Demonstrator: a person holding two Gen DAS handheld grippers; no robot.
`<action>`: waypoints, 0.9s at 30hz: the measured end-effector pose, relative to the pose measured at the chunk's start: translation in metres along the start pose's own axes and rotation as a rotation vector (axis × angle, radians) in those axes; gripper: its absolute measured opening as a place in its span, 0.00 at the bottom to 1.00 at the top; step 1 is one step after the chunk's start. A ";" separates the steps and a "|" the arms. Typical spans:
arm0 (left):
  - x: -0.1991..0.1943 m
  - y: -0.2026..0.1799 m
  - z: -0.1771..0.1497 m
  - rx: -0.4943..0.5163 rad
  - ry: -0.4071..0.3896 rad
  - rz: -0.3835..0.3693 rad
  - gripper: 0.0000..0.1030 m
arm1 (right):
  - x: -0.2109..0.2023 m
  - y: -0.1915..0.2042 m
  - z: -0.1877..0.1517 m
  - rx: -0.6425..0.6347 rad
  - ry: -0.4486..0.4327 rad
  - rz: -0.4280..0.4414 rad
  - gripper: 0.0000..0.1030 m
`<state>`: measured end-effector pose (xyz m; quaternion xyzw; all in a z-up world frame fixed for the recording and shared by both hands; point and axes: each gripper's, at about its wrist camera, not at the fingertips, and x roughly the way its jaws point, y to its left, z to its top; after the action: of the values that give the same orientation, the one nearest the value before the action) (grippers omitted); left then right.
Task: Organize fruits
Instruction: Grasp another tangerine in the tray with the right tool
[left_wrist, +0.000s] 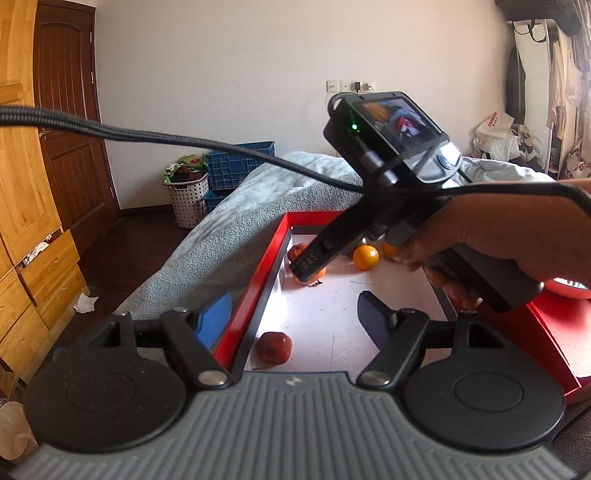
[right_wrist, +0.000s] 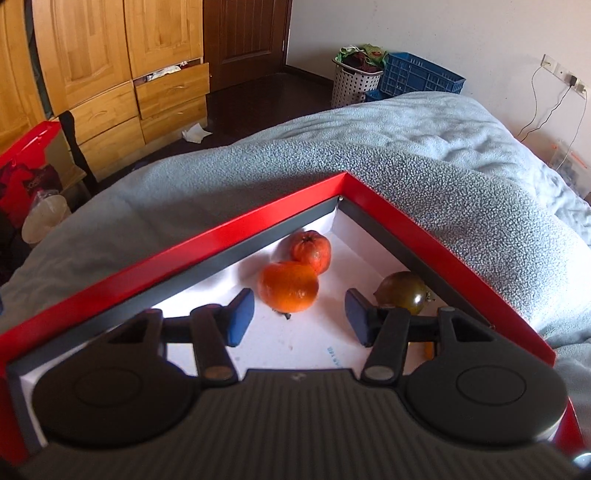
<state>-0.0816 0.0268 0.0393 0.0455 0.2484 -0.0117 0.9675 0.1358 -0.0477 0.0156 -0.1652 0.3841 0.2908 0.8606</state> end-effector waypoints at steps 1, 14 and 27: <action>0.002 0.000 0.000 -0.004 0.011 -0.005 0.77 | 0.004 0.000 0.002 0.002 0.008 0.005 0.55; 0.029 0.000 0.004 -0.062 0.146 -0.026 0.76 | -0.018 0.007 -0.007 -0.028 -0.055 -0.013 0.42; 0.057 -0.015 0.018 -0.293 0.308 0.209 0.76 | -0.092 -0.083 -0.045 0.286 -0.225 -0.112 0.42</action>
<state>-0.0239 0.0099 0.0268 -0.0688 0.3860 0.1317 0.9105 0.1129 -0.1692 0.0611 -0.0288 0.3130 0.2015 0.9277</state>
